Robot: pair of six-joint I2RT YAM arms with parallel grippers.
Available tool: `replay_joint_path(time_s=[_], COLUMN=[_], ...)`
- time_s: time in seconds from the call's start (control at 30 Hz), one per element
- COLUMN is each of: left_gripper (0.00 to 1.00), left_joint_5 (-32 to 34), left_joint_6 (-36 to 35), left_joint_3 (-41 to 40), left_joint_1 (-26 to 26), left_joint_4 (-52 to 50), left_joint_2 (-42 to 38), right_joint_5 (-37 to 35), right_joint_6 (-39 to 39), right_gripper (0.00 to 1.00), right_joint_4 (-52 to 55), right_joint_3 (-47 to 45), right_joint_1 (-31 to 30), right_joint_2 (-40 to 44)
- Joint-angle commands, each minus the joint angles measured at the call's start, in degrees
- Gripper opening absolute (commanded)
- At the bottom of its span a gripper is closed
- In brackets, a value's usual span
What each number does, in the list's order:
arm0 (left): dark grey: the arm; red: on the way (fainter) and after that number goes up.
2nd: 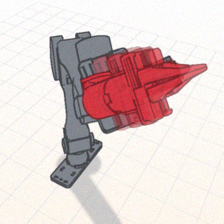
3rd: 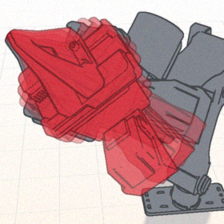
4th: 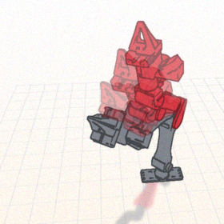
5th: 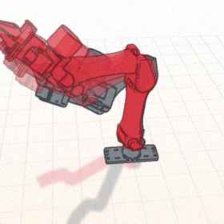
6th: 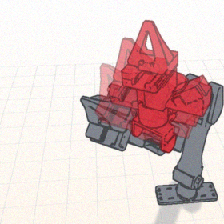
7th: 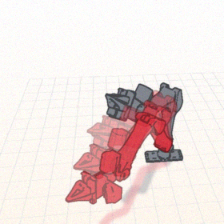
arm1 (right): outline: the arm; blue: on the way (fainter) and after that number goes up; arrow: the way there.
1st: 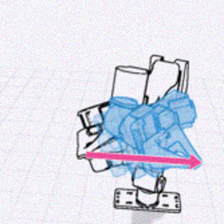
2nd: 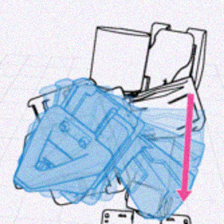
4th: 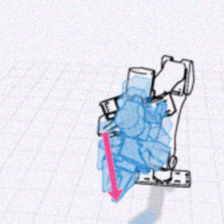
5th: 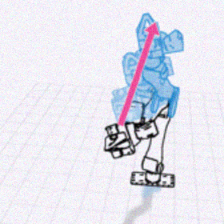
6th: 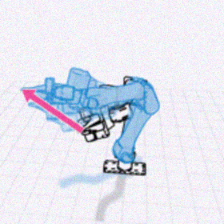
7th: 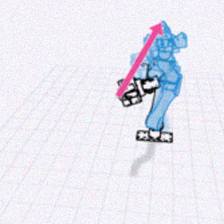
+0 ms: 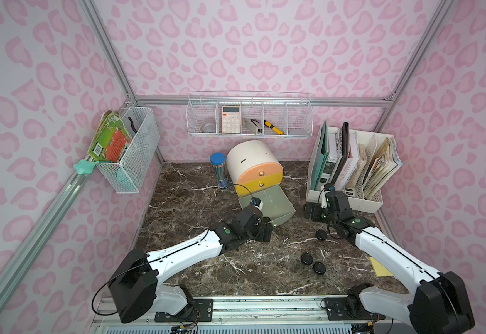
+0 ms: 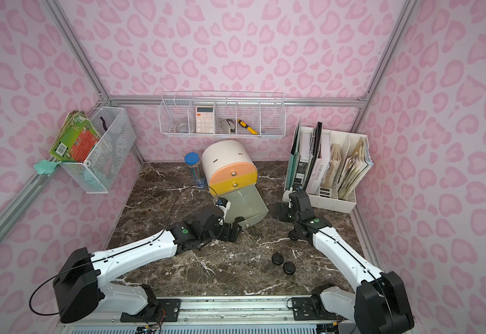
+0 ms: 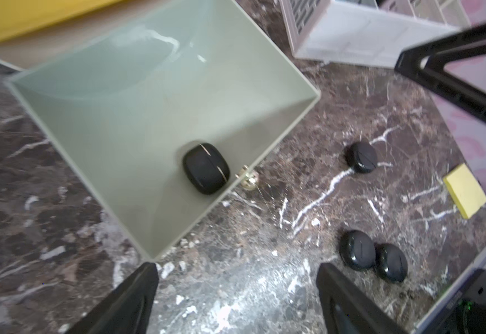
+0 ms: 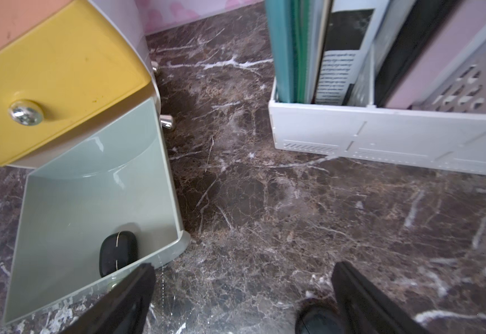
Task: Put the bluetooth earphones in the drawer according to color
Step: Pick up the Bluetooth earphone from the center of the board.
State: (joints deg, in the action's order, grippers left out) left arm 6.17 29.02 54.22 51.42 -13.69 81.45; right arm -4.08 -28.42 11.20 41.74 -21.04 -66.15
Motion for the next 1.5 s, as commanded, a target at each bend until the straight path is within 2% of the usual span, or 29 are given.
replay_joint_path(time_s=[0.0,0.2,0.4,0.6,0.83,1.03,1.27,1.47], left_gripper=[0.92,0.93,0.93,0.91,0.93,0.94,0.84,0.69], left_joint_5=[1.9,-0.1,-1.7,-3.1,-5.6,-2.0,-1.3,-0.8], left_joint_6=[0.8,-0.2,-0.8,-0.8,-0.9,-0.3,-0.2,0.1], left_joint_3=[4.3,15.6,23.2,27.4,30.8,33.1,35.1,35.5], left_joint_1=[4.2,11.5,15.3,15.9,16.6,16.7,16.7,16.7], left_joint_4=[-4.3,-9.9,-14.3,-16.0,-15.9,-17.7,-18.2,-18.1], left_joint_2=[4.6,17.2,26.8,32.1,36.0,39.4,42.9,43.7], right_joint_5=[2.8,5.0,4.0,4.0,5.1,5.6,4.9,4.1], right_joint_6=[-1.3,-1.8,-3.6,-4.0,-4.2,-4.5,-4.8,-5.7], right_gripper=[0.98,0.98,0.98,0.98,0.98,0.98,0.98,0.98], right_joint_4=[-3.2,-4.7,-4.0,-4.5,-5.0,-5.5,-5.1,-5.0], right_joint_3=[-2.5,-5.8,-6.8,-8.3,-9.0,-9.7,-9.8,-10.1], right_joint_1=[3.1,7.2,9.4,10.5,11.2,11.4,11.5,11.6], right_joint_2=[3.4,8.5,9.5,10.6,10.4,10.0,9.0,8.2])
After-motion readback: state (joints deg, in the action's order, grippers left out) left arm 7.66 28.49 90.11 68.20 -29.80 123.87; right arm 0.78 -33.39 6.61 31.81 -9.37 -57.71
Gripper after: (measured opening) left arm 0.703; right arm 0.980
